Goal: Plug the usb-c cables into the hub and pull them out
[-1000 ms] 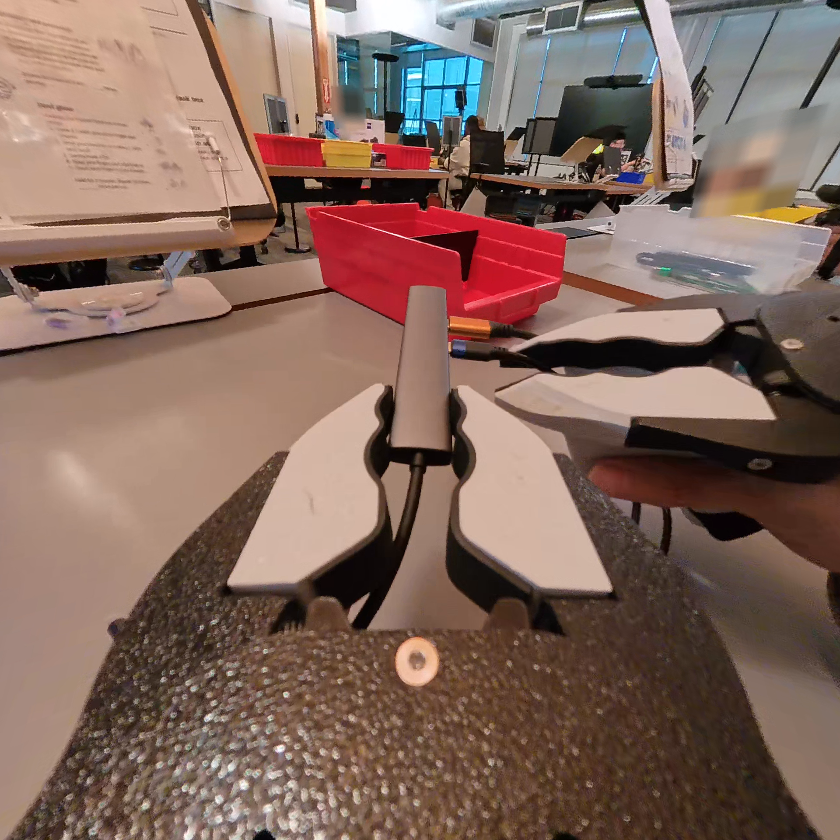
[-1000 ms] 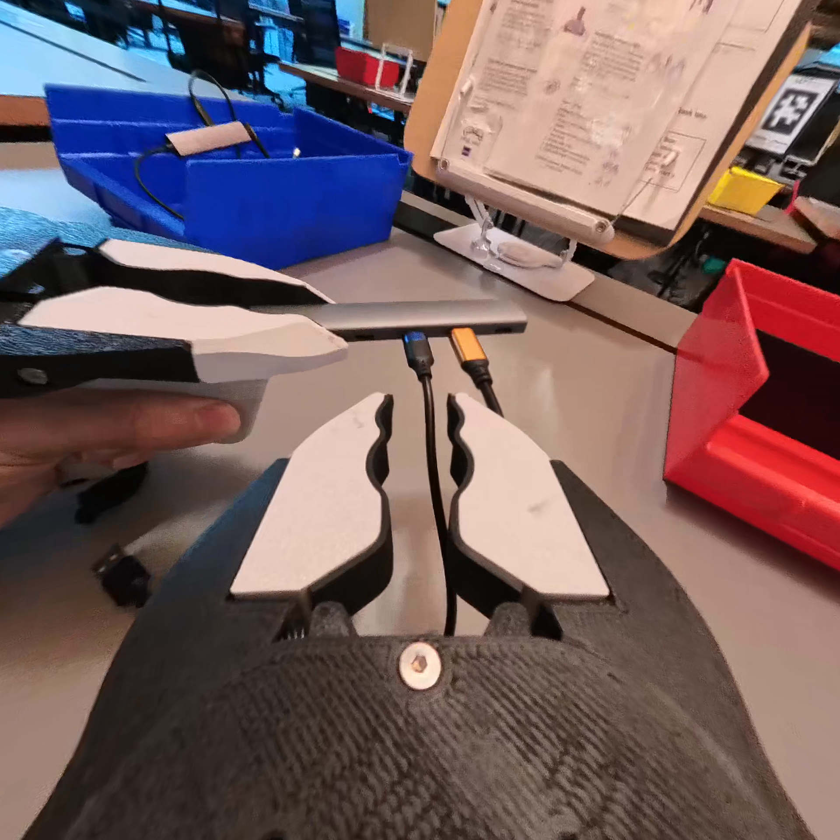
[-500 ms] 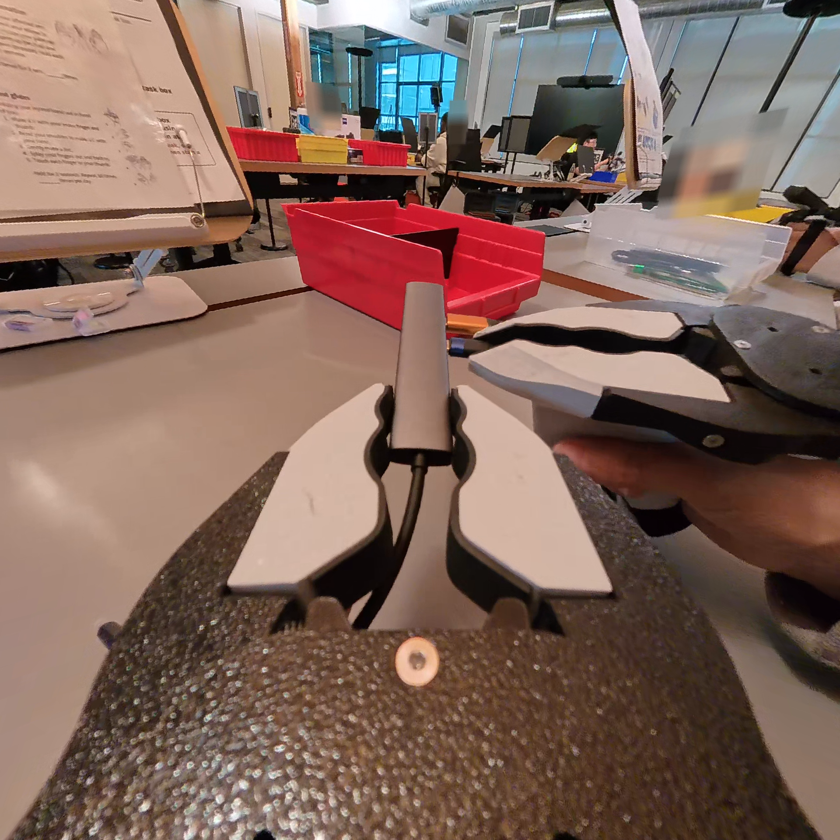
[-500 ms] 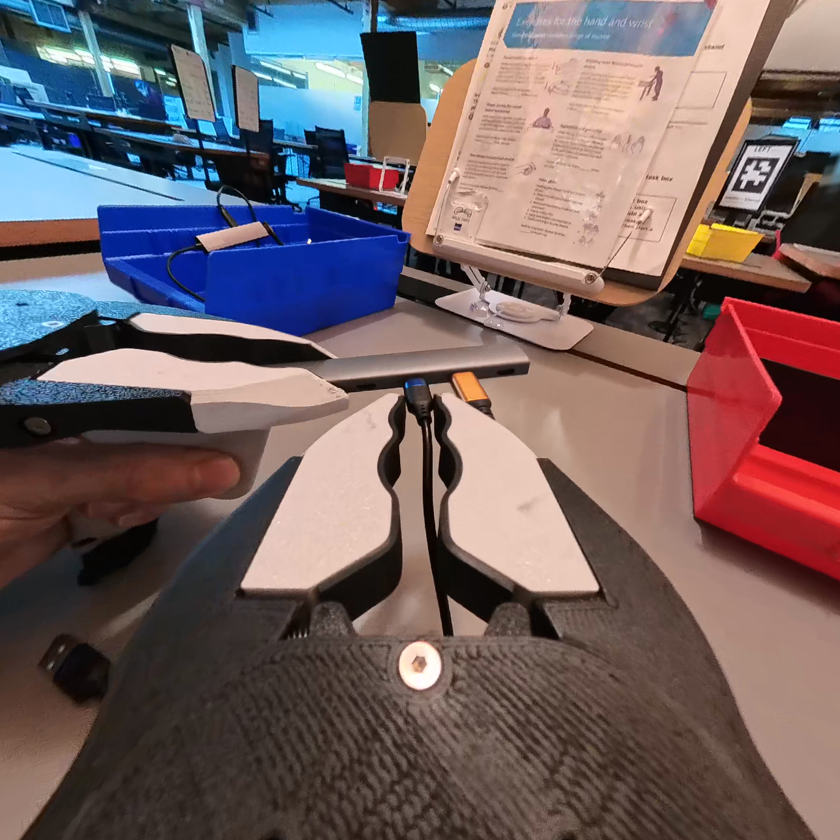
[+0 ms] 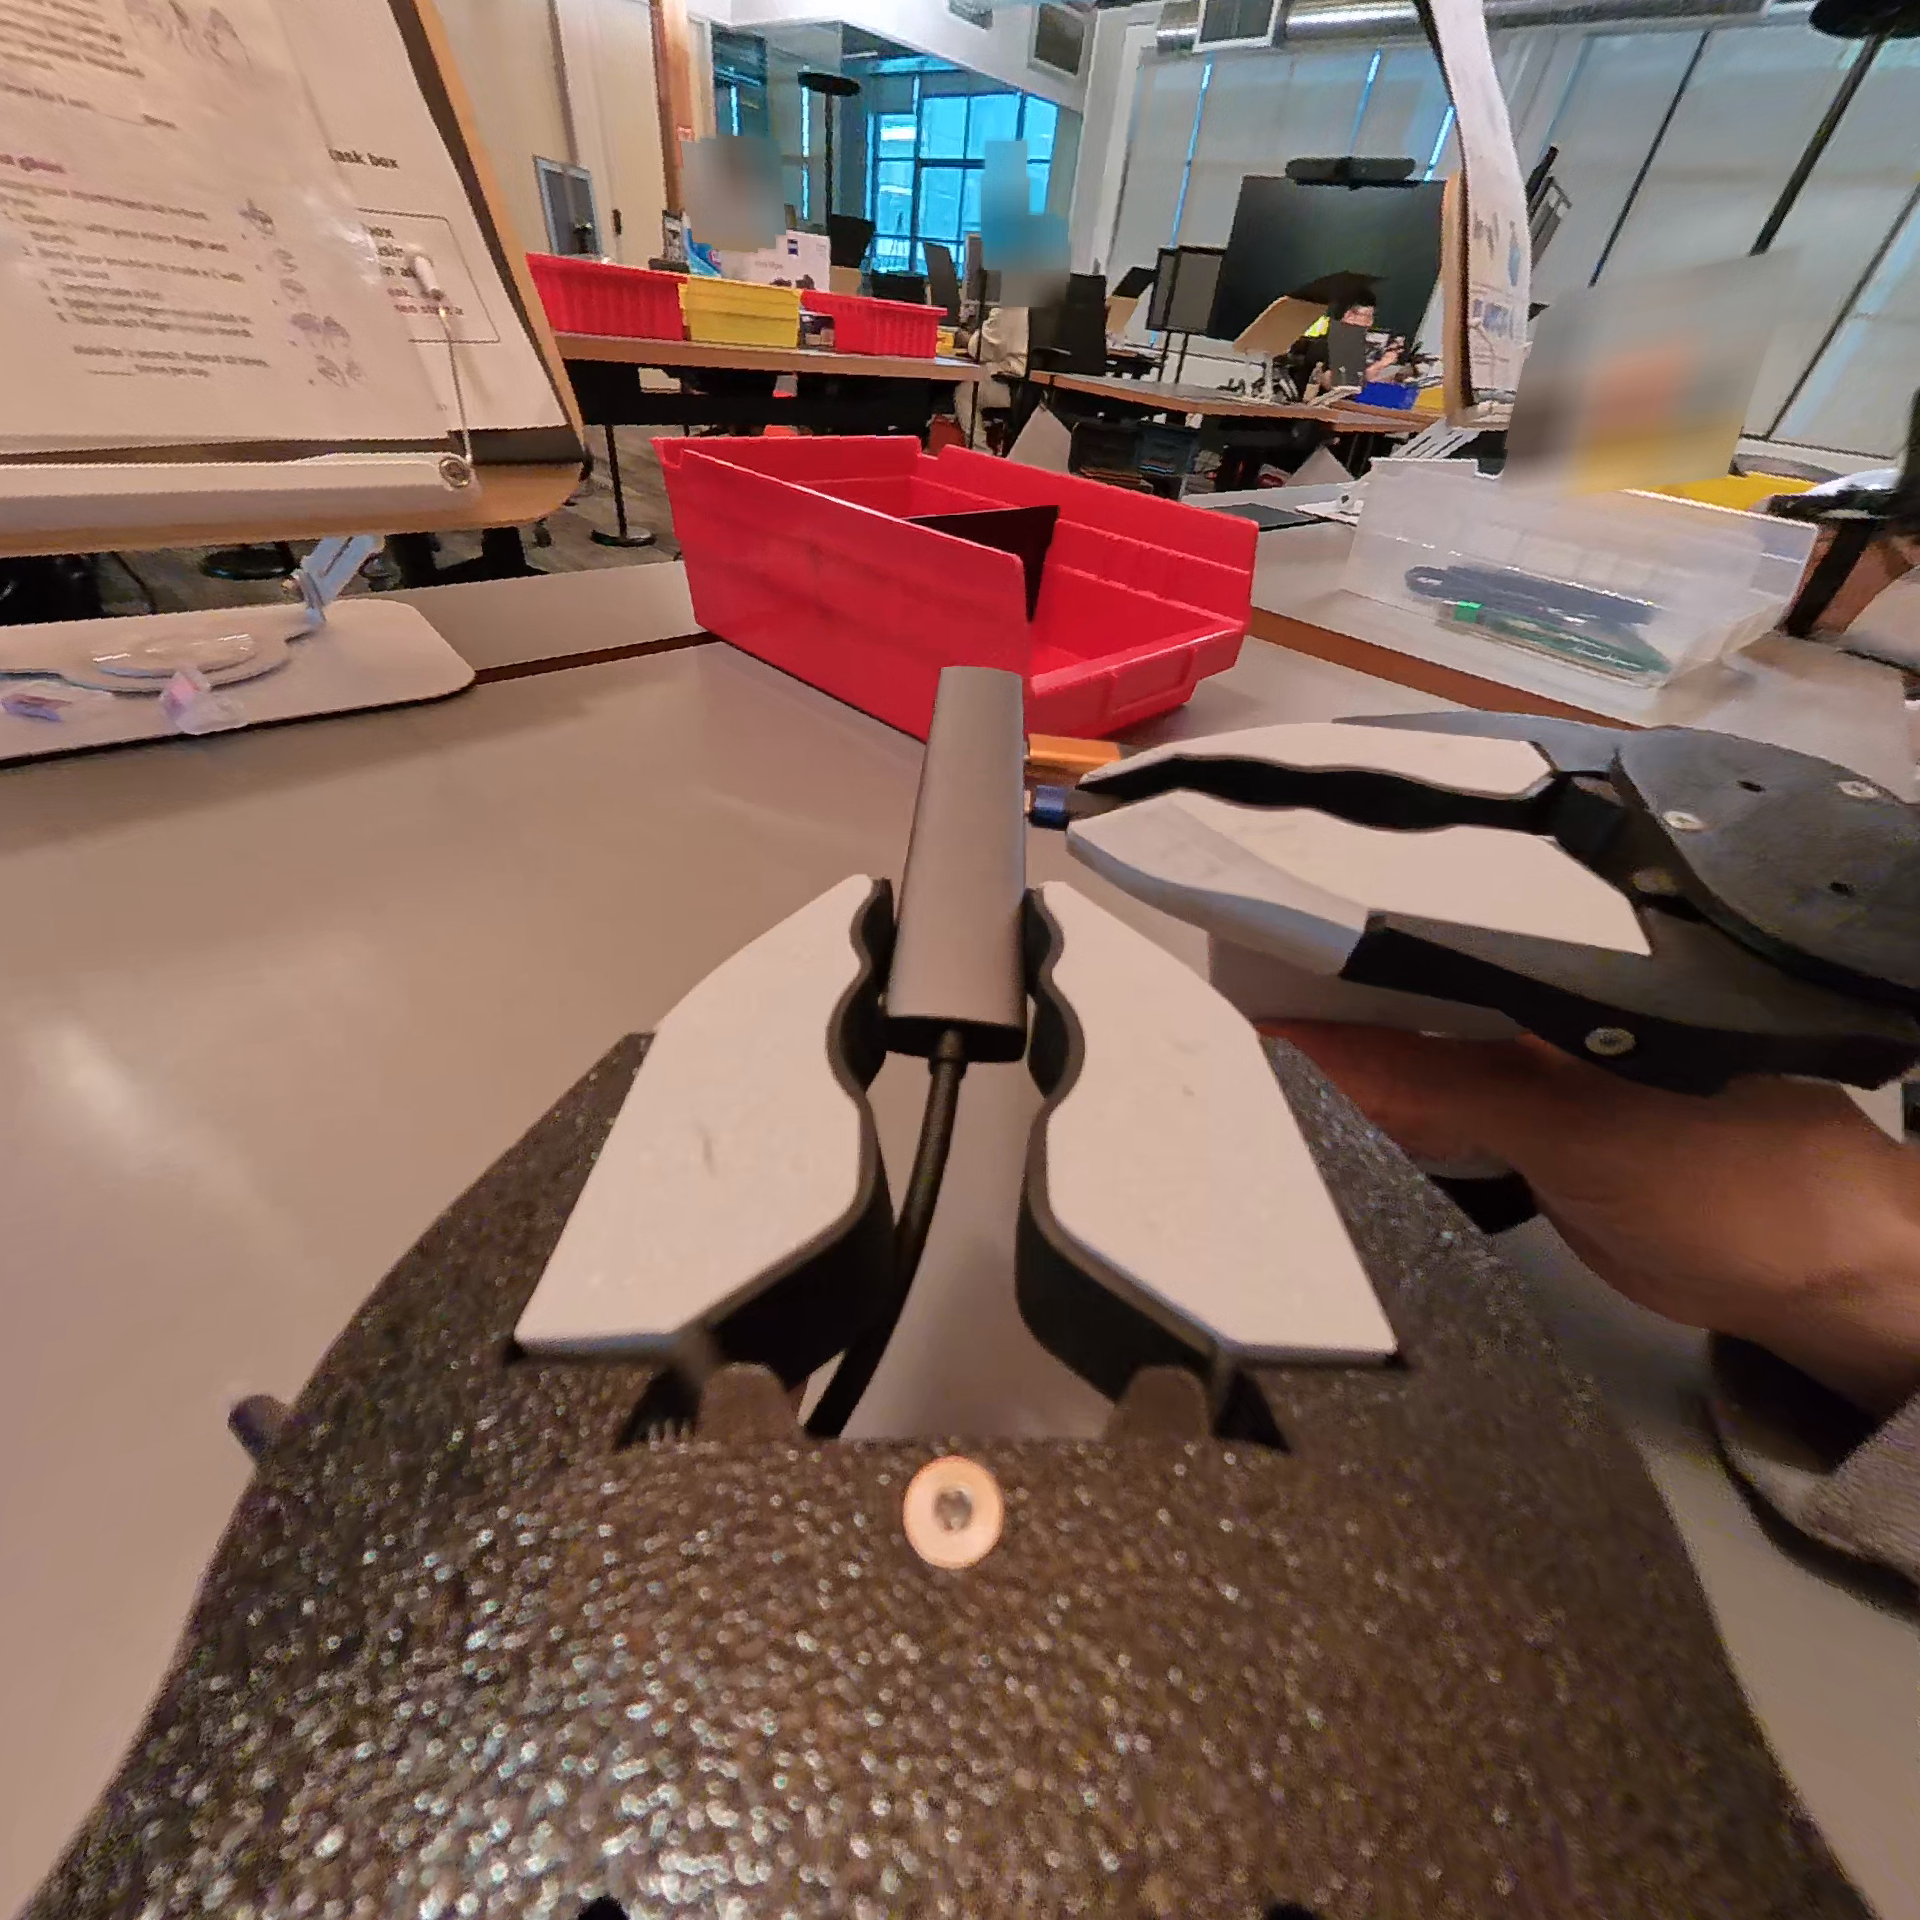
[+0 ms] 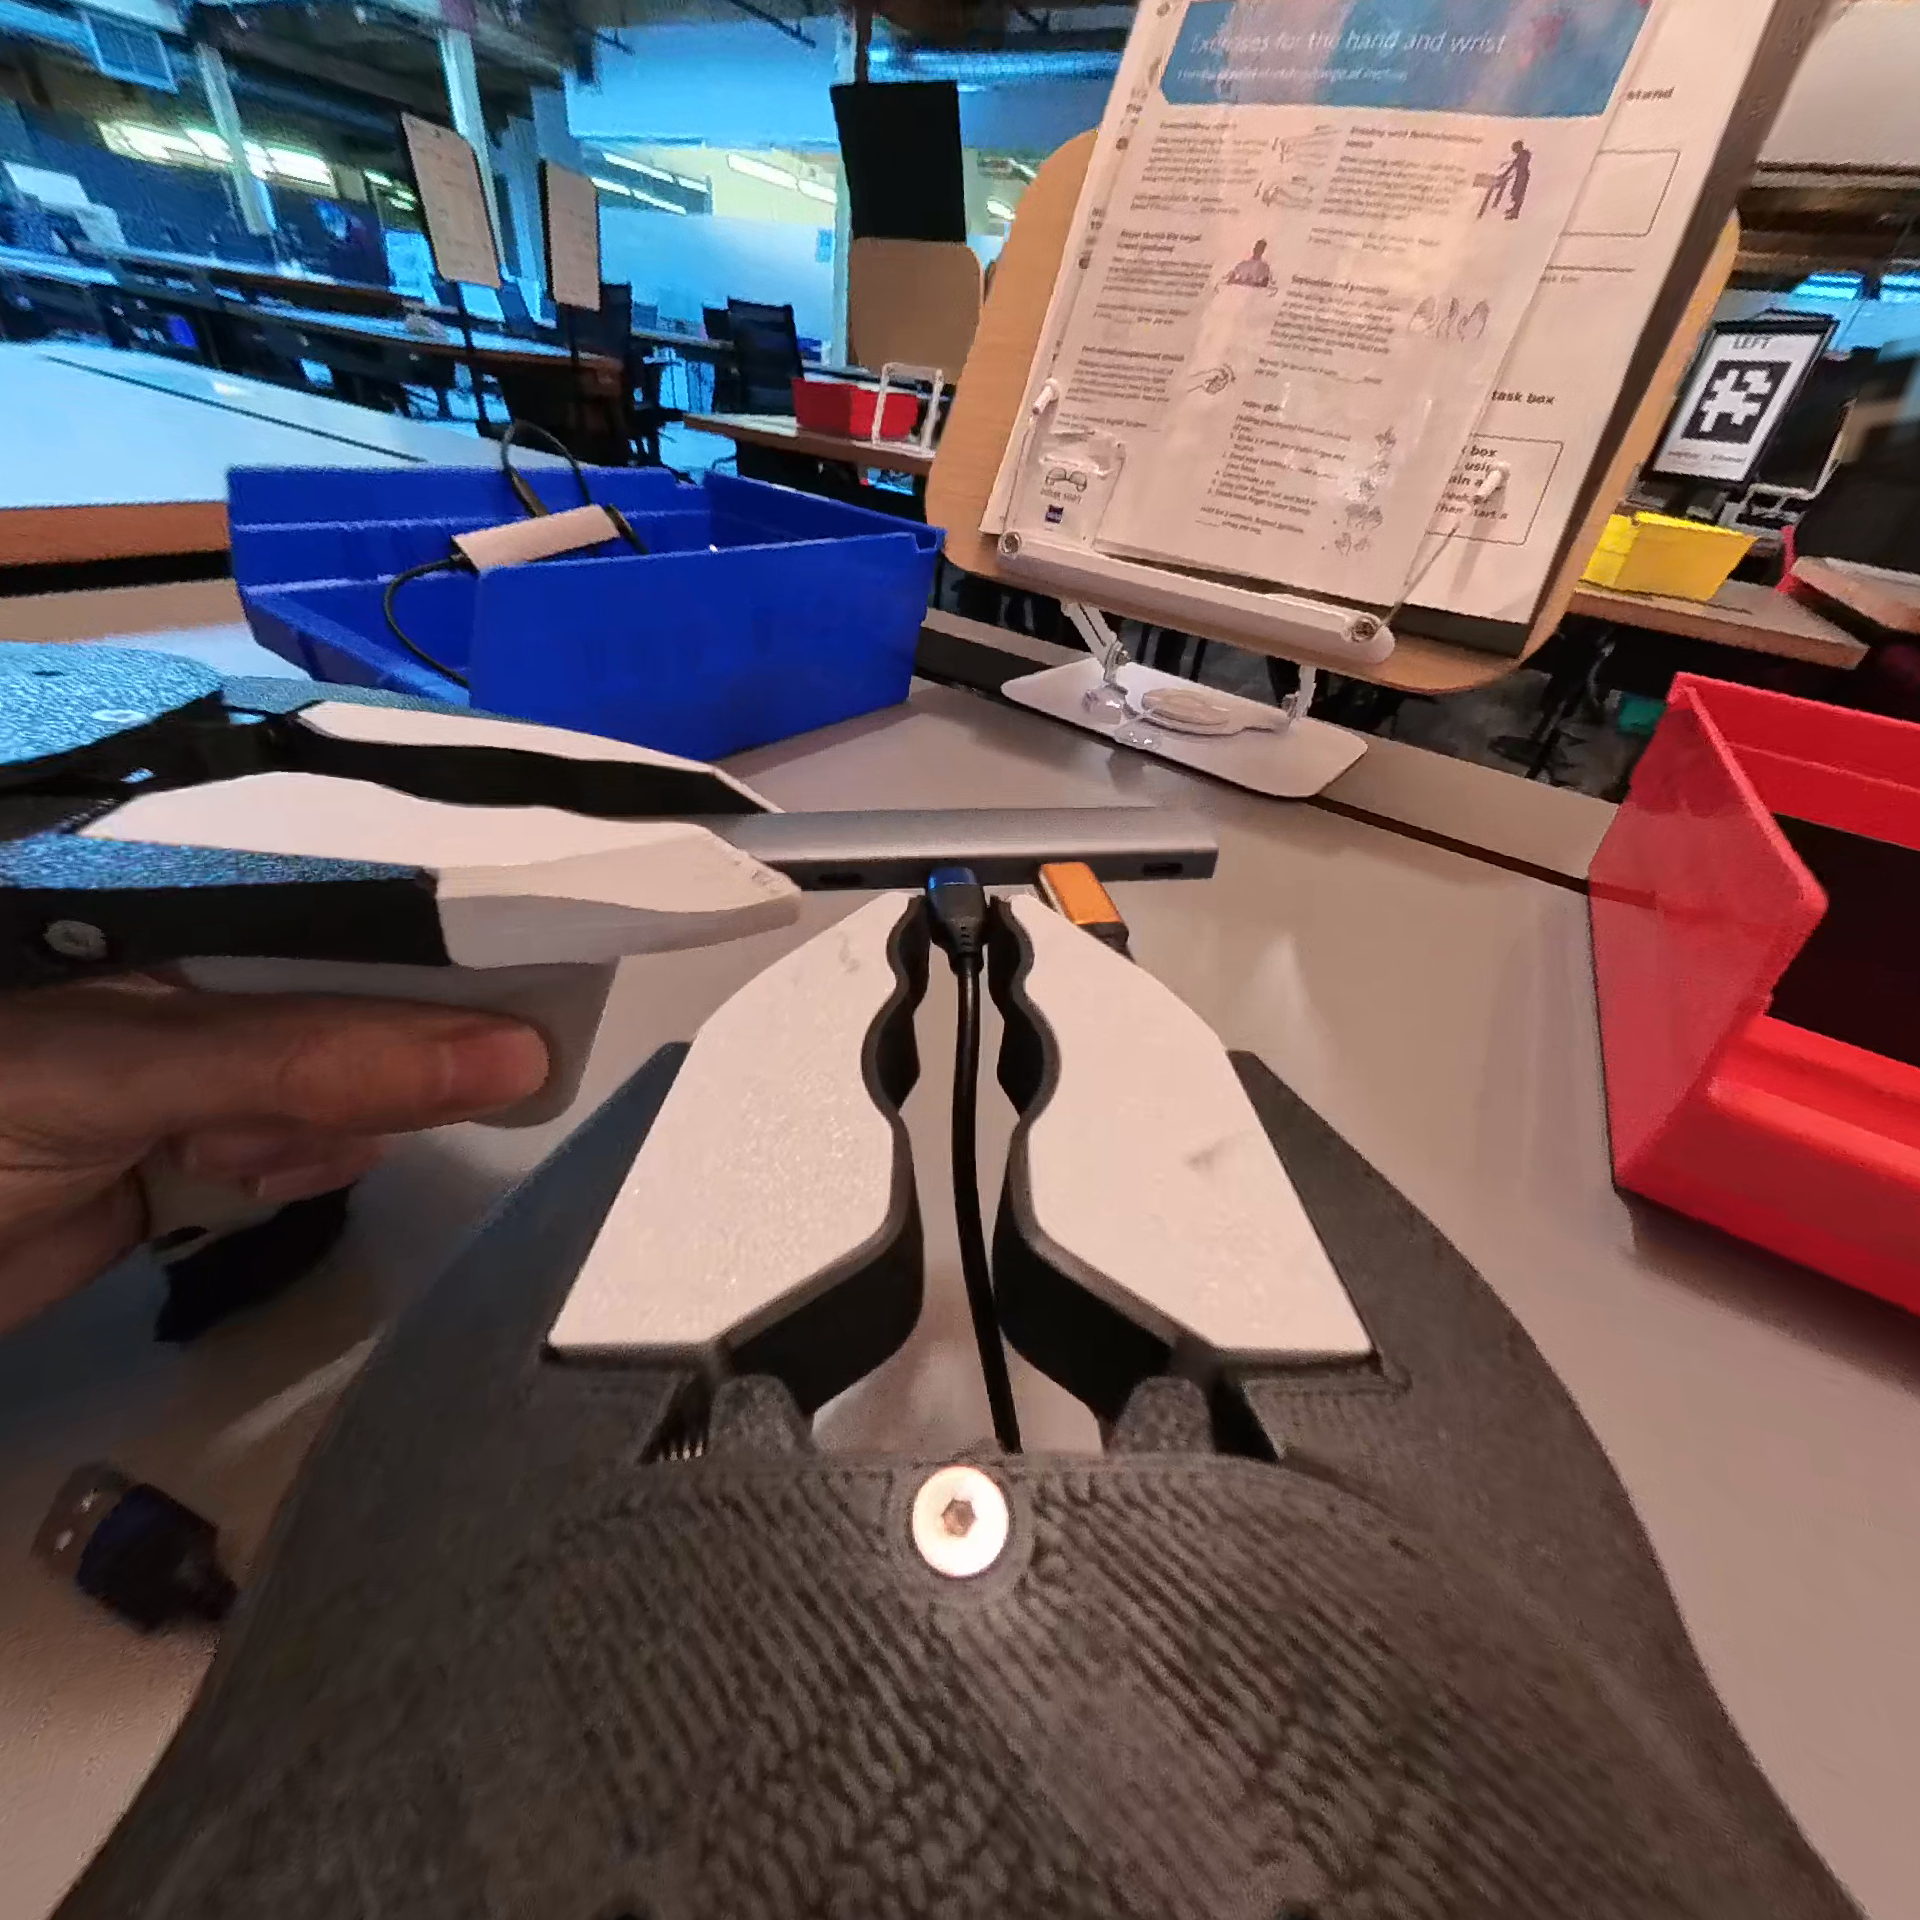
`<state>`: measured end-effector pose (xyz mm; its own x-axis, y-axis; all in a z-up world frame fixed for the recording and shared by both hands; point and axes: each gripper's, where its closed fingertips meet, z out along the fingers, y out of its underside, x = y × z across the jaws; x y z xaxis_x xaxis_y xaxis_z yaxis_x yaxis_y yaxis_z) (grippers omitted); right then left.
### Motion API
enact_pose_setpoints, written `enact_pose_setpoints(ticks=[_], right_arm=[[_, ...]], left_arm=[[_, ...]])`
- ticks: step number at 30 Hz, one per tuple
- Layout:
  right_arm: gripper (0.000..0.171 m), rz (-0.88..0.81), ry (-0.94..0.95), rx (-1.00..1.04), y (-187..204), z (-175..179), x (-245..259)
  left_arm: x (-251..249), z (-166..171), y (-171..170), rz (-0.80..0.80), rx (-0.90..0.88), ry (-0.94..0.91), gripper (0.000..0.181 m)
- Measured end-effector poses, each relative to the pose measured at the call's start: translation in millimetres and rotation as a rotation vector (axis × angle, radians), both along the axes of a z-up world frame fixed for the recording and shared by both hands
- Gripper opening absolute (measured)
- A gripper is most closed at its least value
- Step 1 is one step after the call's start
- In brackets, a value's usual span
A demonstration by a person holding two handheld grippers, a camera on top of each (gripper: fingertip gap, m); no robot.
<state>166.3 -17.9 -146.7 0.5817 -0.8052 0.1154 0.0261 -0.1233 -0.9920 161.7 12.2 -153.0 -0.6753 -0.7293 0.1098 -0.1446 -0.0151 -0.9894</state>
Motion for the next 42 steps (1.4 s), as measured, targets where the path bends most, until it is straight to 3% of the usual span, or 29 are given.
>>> enact_pose_setpoints(ticks=[4,7,9,12,14,16,18,20,23,28,32,35,38,42], right_arm=[[0.012,-0.026,0.022,-0.035,2.6,-3.9,-0.9],[0.012,0.0,0.112,0.076,2.4,-2.1,-1.4],[0.012,0.012,0.151,0.153,1.3,-3.3,-2.5],[0.012,-0.021,0.083,-0.004,-0.9,-1.9,-4.1],[0.012,0.021,0.131,0.086,-3.1,0.3,-5.3],[0.012,0.006,0.116,0.016,-14.6,-7.0,-11.5],[0.012,0.061,0.147,0.049,-23.0,-8.5,-23.7],[0.011,0.089,0.122,0.122,-29.1,5.6,-26.2],[0.011,0.12,0.041,0.078,-33.2,41.7,-28.6],[0.011,0.018,-0.01,-0.187,-76.6,63.4,-31.2],[0.011,-0.052,0.032,-0.268,-120.0,64.4,-7.3],[0.011,-0.128,0.023,-0.233,-153.7,86.4,24.3],[0.011,-0.227,0.034,-0.328,-188.7,107.5,69.9],[0.011,-0.29,-0.15,-0.392,-199.5,174.3,132.9]], left_arm=[[1.7,-1.6,2.8,0.003,-0.001,0.017,0.023],[-0.1,1.3,3.4,0.021,0.108,-0.109,0.024],[-0.4,0.2,2.2,0.018,0.091,-0.082,0.024],[-1.6,1.2,0.4,0.006,0.061,-0.065,0.024],[-1.4,1.6,-0.6,0.015,0.058,-0.067,0.024],[24.5,3.4,38.8,0.203,0.029,-0.055,0.023],[40.3,5.5,67.5,0.2,-0.063,0.002,0.023],[31.1,15.3,56.9,0.148,-0.089,-0.031,0.023],[19.0,15.9,36.0,0.126,0.033,-0.127,0.023],[25.6,14.0,49.5,0.164,-0.025,-0.105,0.023],[26.2,12.5,50.9,0.146,-0.05,-0.094,0.022],[23.3,11.5,45.0,0.133,-0.005,-0.118,0.023],[22.5,10.1,41.0,0.126,0.024,-0.128,0.023],[22.7,9.3,39.2,0.12,0.033,-0.127,0.022]])
